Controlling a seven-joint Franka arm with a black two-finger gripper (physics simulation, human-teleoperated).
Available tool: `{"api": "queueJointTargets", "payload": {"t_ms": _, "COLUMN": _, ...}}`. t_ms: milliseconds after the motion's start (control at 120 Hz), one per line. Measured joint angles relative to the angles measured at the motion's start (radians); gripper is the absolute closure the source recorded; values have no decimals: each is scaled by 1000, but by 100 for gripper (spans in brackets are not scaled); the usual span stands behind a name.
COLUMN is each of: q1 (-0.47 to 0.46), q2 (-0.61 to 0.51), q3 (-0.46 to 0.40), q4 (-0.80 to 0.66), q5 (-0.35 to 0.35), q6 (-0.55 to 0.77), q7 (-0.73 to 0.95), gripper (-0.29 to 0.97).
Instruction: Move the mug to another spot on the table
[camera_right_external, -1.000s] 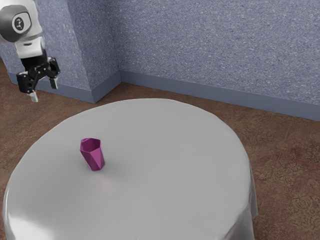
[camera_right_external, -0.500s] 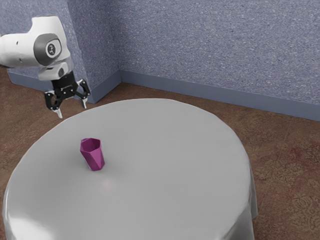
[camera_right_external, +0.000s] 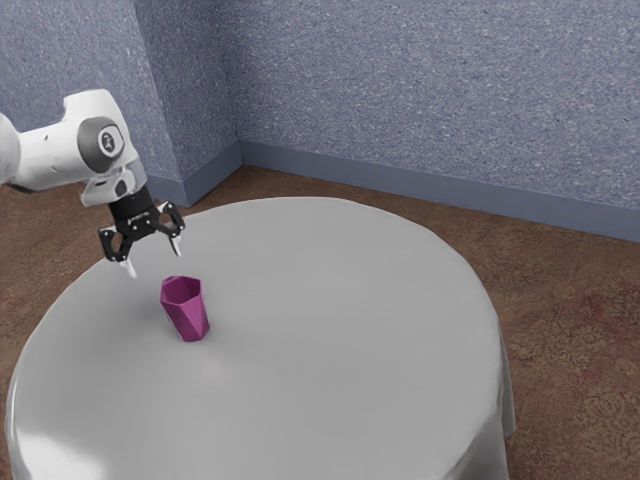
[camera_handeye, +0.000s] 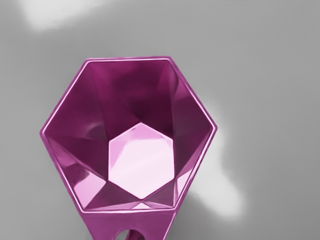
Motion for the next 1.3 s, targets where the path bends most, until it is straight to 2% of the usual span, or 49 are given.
{"api": "queueJointTargets", "payload": {"t_ms": 100, "q1": -10, "q2": 17, "q3": 0, "q4": -6, "q5": -2, "q6": 22, "q7": 16, "gripper": 0}}
{"api": "queueJointTargets", "payload": {"t_ms": 200, "q1": -24, "q2": 29, "q3": -1, "q4": -17, "q5": 38, "q6": 58, "q7": 8, "gripper": 0}}
{"api": "queueJointTargets", "payload": {"t_ms": 317, "q1": -26, "q2": 57, "q3": -2, "q4": -19, "q5": 53, "q6": 91, "q7": -16, "gripper": 0}}
{"api": "queueJointTargets", "payload": {"t_ms": 933, "q1": -52, "q2": 159, "q3": -6, "q4": -17, "q5": 63, "q6": 170, "q7": -152, "gripper": 1}}
{"api": "queueJointTargets", "payload": {"t_ms": 983, "q1": -53, "q2": 161, "q3": -6, "q4": -18, "q5": 63, "q6": 174, "q7": -158, "gripper": 9}}
{"api": "queueJointTargets", "payload": {"t_ms": 1117, "q1": -52, "q2": 166, "q3": -6, "q4": -18, "q5": 60, "q6": 185, "q7": -173, "gripper": 42}}
{"api": "queueJointTargets", "payload": {"t_ms": 1300, "q1": -50, "q2": 157, "q3": -22, "q4": -18, "q5": 26, "q6": 187, "q7": -181, "gripper": 56}}
